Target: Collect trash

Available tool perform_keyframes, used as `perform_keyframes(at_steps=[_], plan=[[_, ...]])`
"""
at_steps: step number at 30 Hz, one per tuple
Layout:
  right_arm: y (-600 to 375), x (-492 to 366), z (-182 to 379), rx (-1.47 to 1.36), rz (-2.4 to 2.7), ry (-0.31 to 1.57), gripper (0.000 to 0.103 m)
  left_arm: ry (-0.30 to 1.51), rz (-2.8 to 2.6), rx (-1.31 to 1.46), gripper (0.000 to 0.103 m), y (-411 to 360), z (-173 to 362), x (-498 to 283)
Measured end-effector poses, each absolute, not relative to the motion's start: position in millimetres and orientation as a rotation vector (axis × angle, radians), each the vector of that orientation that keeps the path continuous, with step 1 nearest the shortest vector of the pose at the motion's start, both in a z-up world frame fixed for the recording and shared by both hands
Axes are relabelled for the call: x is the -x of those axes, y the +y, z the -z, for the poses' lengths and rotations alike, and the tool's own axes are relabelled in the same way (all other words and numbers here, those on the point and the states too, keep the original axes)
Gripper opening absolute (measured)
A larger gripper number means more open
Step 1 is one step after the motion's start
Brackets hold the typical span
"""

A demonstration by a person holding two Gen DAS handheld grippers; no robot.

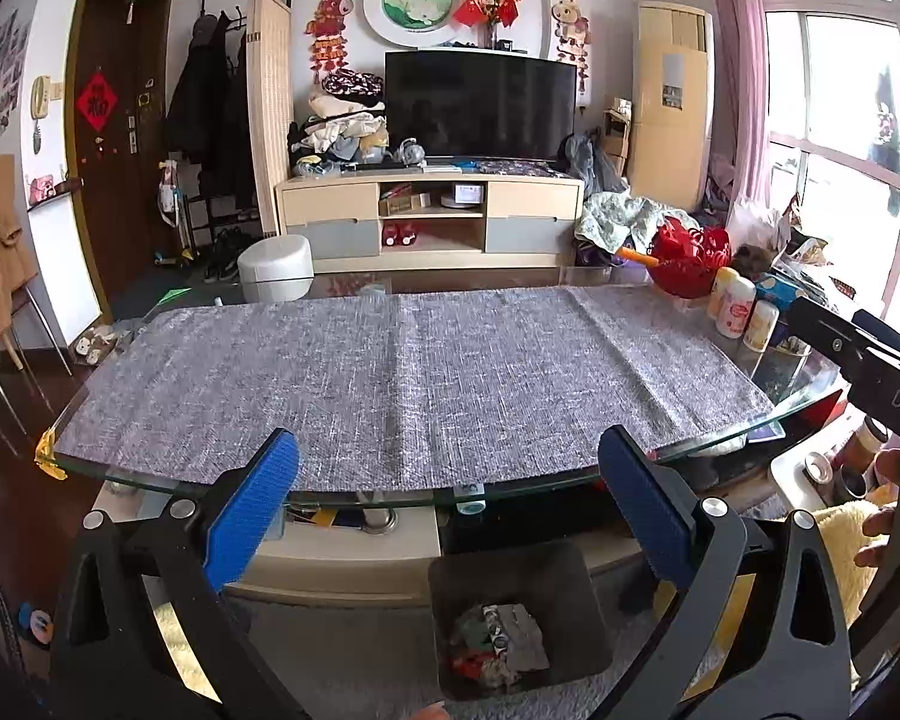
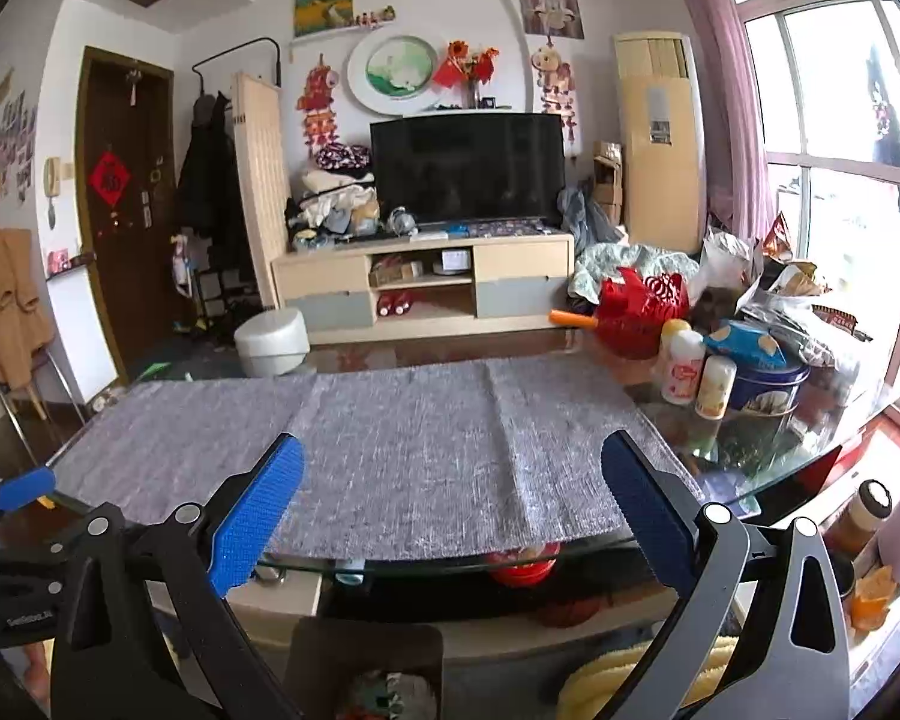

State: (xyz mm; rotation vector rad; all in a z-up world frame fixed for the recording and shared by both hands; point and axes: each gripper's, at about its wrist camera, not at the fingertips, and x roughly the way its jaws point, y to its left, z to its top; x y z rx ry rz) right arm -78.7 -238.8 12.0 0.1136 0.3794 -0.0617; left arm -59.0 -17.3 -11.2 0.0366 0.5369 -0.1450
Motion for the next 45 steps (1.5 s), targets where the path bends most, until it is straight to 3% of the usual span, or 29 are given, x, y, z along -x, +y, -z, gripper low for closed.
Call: perform_keyframes(at_steps=[45], plan=[[-231.6,79.5,-4.2,-0.120,0.081,0.425,0.100,0.485,0.142,-0.018,0.095,-14.5,3.2,69.4]])
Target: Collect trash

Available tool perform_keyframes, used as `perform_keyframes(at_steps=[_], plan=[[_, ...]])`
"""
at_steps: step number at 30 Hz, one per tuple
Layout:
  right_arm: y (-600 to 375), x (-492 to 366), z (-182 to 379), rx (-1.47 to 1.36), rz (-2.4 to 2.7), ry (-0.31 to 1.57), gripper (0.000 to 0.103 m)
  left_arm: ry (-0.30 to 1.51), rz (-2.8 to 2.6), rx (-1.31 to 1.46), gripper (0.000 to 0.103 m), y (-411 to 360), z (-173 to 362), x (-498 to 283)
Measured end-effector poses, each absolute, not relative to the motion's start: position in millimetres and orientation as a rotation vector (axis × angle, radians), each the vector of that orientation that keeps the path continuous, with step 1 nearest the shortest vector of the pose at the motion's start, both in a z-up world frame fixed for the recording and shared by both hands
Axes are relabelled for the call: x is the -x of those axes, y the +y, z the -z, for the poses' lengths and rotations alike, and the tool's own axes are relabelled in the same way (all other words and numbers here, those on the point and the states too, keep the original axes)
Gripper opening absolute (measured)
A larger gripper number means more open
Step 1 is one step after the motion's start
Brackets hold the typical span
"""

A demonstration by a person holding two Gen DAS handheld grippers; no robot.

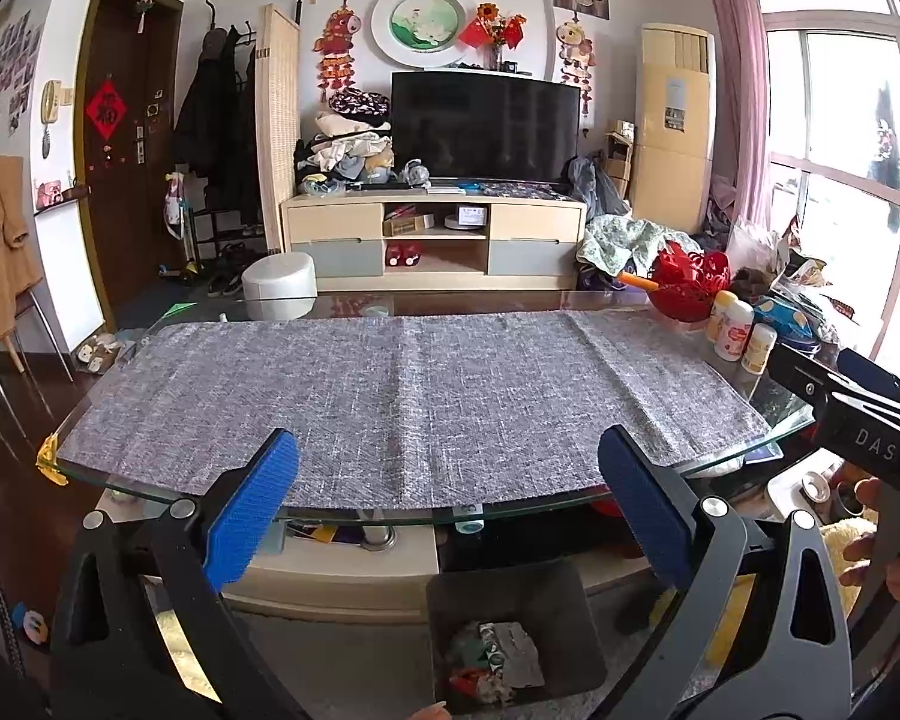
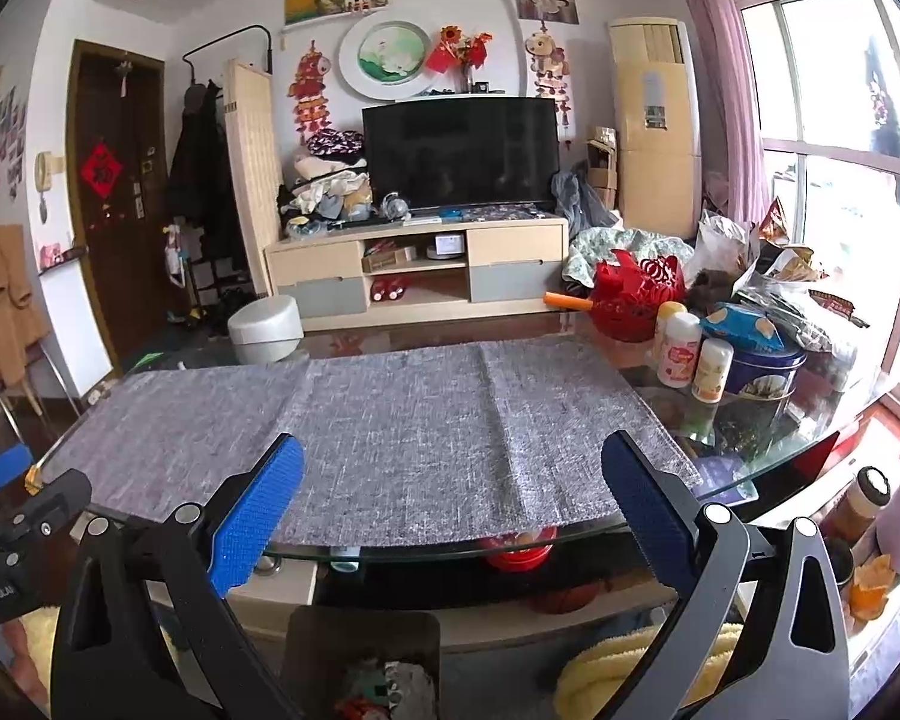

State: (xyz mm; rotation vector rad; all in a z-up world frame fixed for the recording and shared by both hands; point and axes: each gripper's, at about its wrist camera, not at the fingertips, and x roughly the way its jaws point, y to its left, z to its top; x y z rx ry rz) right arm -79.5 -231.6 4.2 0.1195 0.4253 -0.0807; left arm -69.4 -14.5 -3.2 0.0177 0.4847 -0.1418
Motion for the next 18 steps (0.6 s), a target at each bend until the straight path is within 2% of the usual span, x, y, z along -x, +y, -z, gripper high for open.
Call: perform_keyframes(at_steps=[18], plan=[[-229.1,80.0,-7.8,-0.119,0.085,0.420,0.100,0.477,0.135,-0.003,0.095,-10.6,0.4,65.1]])
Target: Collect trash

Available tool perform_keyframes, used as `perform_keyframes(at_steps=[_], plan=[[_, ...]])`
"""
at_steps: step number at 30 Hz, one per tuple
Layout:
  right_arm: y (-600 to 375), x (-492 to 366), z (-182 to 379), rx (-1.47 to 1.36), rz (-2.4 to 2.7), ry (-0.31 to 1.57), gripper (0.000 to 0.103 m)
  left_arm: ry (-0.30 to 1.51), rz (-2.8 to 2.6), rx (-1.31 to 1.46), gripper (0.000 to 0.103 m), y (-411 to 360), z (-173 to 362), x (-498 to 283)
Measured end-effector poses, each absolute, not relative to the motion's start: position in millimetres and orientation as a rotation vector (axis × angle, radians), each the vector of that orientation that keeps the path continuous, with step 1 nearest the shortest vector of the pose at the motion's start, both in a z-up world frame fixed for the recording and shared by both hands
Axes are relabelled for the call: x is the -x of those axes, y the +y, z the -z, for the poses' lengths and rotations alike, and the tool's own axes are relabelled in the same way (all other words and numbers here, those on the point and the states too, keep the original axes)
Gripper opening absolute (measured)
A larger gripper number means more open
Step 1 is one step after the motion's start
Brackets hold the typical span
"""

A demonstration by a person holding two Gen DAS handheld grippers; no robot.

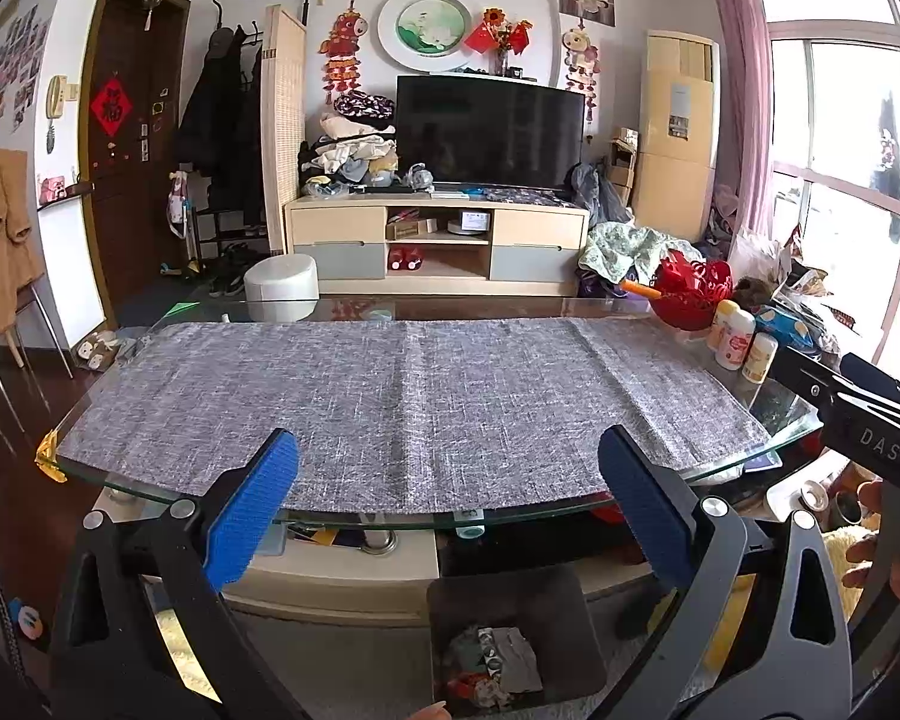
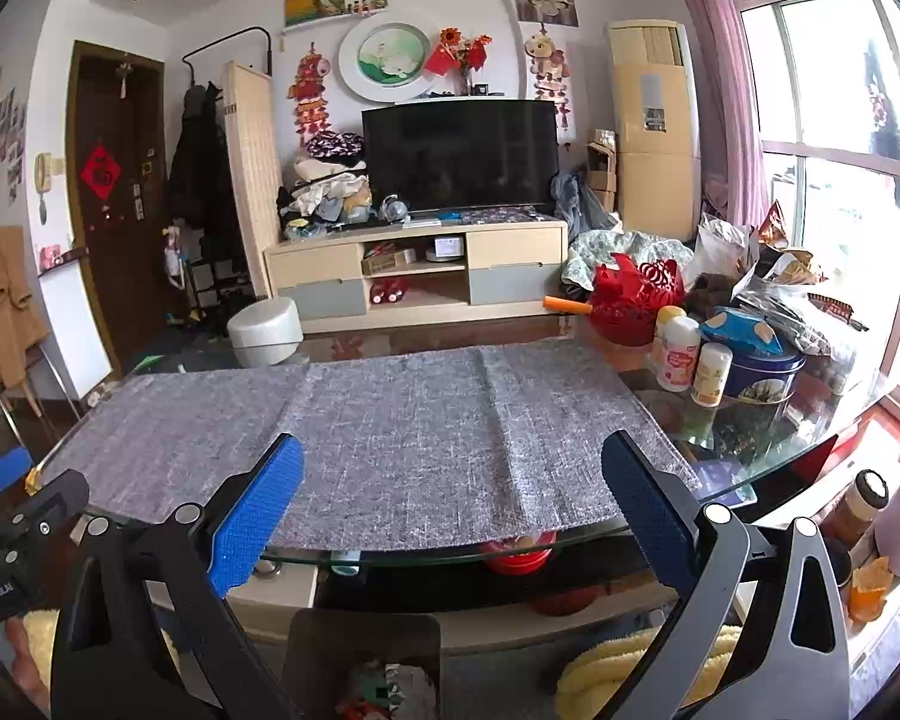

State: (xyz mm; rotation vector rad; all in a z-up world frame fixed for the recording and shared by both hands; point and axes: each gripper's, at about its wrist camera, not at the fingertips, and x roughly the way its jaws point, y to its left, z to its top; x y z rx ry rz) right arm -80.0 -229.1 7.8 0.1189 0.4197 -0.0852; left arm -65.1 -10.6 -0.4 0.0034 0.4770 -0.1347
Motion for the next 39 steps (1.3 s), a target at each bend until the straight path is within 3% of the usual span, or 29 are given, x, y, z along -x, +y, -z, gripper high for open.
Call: perform_keyframes(at_steps=[39], plan=[[-226.8,80.7,-7.9,-0.114,0.091,0.433,0.100,0.463,0.092,-0.004,0.095,-13.3,-10.2,69.8]])
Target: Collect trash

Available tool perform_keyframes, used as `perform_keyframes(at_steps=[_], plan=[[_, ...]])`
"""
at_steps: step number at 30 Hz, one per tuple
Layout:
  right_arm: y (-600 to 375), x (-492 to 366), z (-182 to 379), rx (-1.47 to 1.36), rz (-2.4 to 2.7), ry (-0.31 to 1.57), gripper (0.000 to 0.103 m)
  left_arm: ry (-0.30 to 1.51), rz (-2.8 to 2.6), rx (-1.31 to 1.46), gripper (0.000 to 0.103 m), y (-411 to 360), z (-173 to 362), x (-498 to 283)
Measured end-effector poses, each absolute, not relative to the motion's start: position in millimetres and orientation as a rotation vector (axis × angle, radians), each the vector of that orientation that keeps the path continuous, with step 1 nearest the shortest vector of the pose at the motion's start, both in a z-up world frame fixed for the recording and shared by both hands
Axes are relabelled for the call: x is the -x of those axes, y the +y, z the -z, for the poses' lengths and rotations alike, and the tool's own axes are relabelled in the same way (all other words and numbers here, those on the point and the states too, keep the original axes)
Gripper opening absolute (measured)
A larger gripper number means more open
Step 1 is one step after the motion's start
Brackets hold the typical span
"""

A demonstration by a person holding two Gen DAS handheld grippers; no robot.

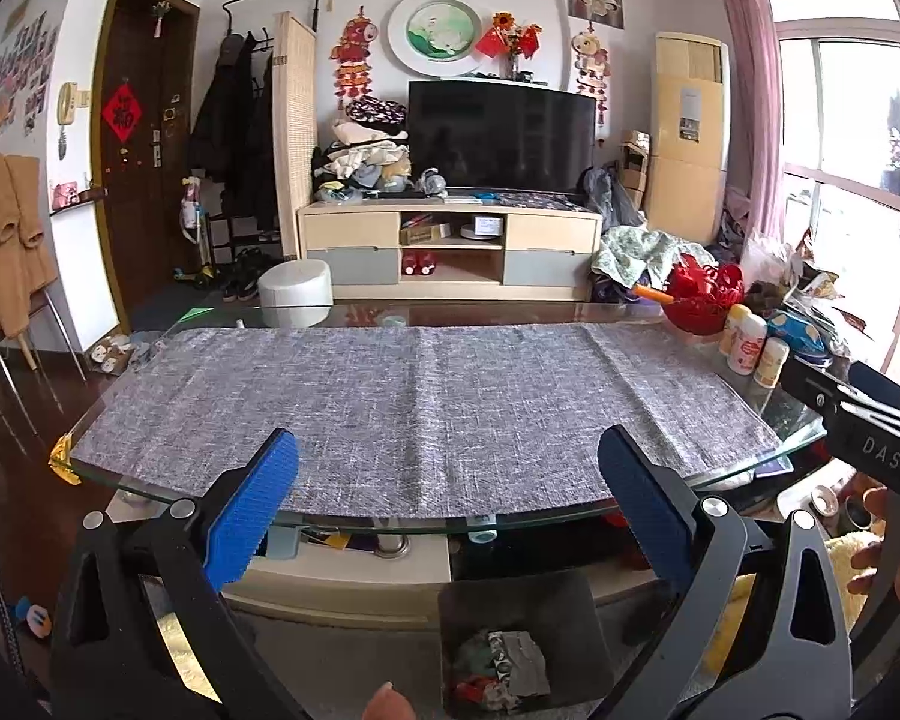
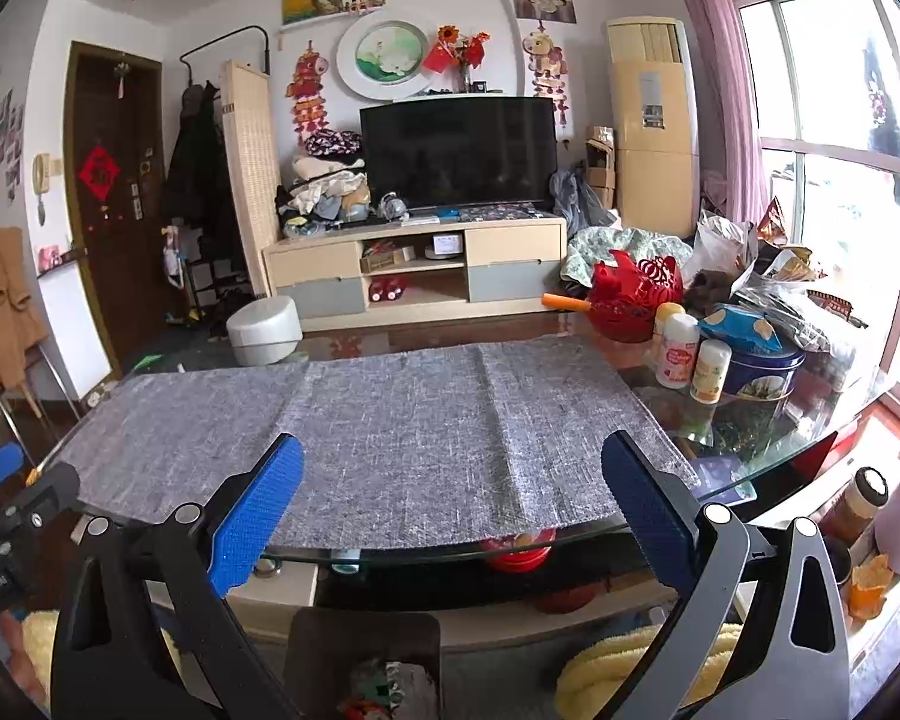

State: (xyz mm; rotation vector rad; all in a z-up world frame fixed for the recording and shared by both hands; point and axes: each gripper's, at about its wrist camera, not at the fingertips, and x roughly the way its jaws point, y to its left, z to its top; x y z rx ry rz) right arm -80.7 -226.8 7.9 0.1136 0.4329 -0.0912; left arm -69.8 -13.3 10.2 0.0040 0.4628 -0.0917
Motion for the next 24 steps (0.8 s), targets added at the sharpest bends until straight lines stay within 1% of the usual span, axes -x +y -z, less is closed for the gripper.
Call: perform_keyframes(at_steps=[24], plan=[[-225.6,74.9,-7.8,-0.117,0.086,0.446,0.100,0.467,0.123,0.010,0.095,-12.0,-8.3,63.3]])
